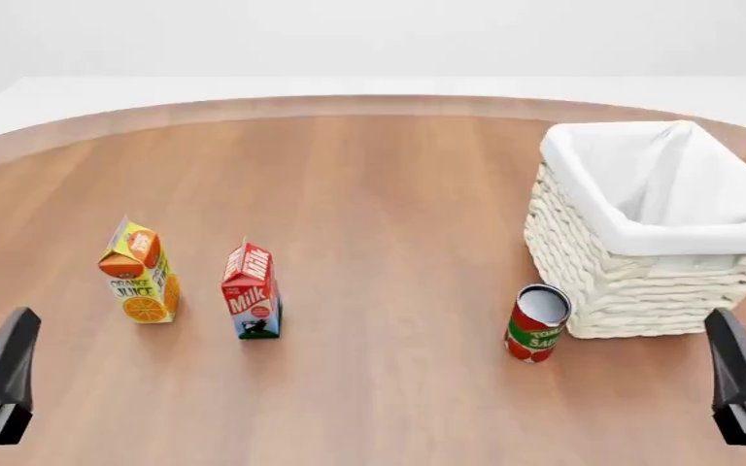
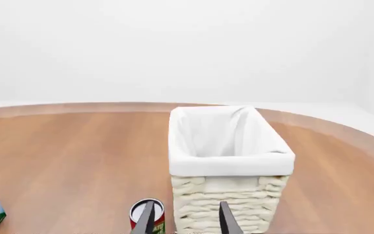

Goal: Pick the milk and place it in the basket.

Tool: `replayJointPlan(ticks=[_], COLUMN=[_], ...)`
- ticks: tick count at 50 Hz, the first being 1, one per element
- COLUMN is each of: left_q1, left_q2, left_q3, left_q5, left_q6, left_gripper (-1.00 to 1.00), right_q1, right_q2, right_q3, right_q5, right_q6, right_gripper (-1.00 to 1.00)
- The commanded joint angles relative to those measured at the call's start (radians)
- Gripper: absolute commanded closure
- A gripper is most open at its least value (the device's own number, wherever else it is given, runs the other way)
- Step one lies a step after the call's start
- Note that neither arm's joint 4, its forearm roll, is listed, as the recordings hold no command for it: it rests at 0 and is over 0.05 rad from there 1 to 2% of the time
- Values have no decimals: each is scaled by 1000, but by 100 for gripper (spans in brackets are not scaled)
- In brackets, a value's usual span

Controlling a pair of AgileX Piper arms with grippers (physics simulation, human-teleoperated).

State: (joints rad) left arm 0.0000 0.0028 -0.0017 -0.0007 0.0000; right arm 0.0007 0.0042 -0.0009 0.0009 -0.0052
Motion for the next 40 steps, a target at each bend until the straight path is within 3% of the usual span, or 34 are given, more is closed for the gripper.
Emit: replayJointPlan(ticks=[1, 18, 29, 40], left_q1=[0, 0, 0, 0], left_q2=[4, 4, 4, 4], left_q3=[-3, -3, -3, -3], left_q5=[-1, -1, -1, -1], left_q6=[0, 0, 0, 0], left_gripper=[-100, -100, -100, -100], right_q1=[6, 95, 166, 248], right_q2=[10, 115, 244, 331], right_q3=[-3, -58, -126, -201], right_q5=[1, -16, -69, -62], right_q6=[-10, -27, 32, 69], right_gripper=[-100, -100, -100, -100])
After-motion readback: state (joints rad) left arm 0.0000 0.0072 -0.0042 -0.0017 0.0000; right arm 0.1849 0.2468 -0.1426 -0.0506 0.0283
